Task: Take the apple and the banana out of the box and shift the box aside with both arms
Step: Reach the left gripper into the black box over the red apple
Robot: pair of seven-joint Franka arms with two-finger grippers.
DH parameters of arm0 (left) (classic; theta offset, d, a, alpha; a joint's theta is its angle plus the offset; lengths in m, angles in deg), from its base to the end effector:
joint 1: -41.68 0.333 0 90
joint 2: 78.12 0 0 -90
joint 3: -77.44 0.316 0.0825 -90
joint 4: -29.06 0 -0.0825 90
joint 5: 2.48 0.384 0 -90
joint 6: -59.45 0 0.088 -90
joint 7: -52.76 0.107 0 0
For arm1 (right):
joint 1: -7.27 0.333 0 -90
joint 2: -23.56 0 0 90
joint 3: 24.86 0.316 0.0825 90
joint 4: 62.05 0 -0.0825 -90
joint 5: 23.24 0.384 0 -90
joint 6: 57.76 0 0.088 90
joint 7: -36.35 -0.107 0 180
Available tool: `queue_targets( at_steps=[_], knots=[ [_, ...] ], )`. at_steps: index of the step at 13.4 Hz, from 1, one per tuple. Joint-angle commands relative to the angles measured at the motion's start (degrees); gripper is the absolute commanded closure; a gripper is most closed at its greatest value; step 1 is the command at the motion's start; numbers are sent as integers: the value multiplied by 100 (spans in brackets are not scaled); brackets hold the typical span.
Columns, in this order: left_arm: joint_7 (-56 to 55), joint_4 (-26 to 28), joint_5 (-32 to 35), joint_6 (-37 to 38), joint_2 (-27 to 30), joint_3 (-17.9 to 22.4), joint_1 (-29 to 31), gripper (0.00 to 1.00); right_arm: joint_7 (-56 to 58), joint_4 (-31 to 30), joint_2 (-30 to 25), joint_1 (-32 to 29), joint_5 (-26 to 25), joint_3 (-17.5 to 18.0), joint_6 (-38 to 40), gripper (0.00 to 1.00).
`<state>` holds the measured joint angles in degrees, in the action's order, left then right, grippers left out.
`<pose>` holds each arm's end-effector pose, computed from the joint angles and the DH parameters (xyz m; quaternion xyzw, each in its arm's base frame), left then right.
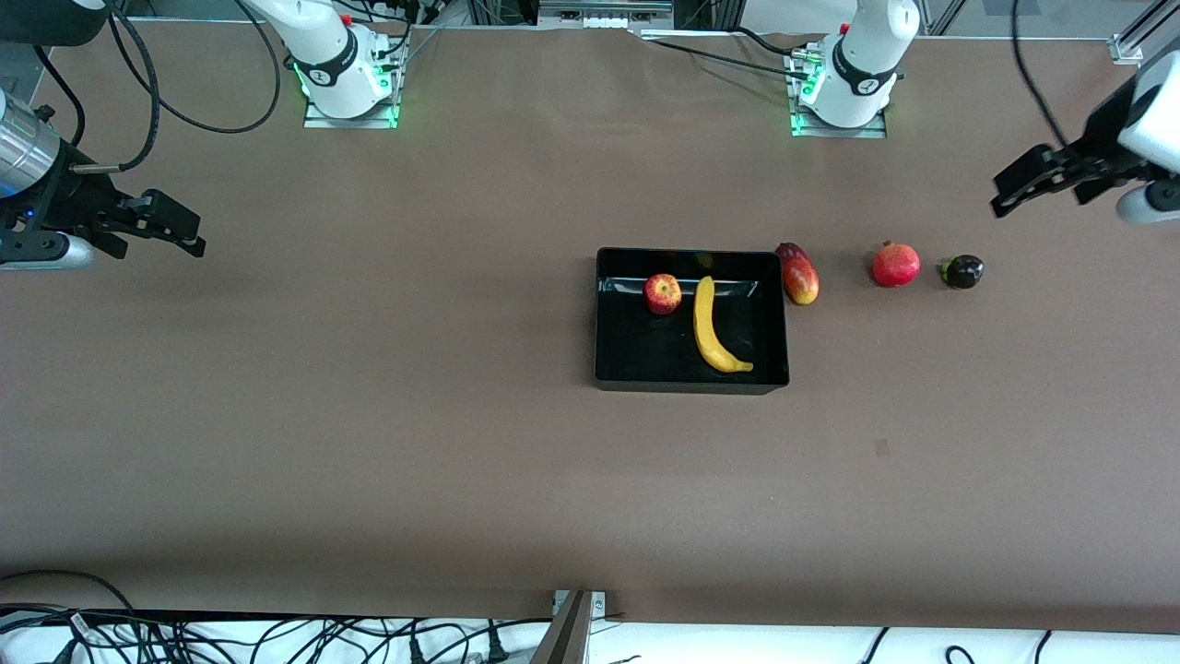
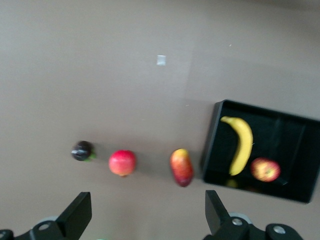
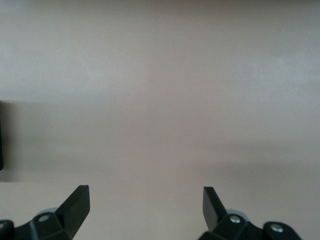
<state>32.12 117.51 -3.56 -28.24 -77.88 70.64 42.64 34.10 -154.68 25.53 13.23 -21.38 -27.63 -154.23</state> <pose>0.5464 -0.0581 0.6360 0.9917 0.1285 -0.0065 0.0079 0.5730 0.0355 0.5934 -0.9997 -0.0067 -0.0156 0.0161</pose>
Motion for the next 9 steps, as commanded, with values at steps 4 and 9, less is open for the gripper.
queue_targets(
  at_steps=[4,9],
  knots=[
    [-2975,198,-166,-985,-638,-208,-700,0,-4,105,75,-51,-81,49,-12,0],
    [-4772,304,142,-1899,-1683,-173,-1651,0,-4,105,75,-51,-98,49,-12,0]
  ],
)
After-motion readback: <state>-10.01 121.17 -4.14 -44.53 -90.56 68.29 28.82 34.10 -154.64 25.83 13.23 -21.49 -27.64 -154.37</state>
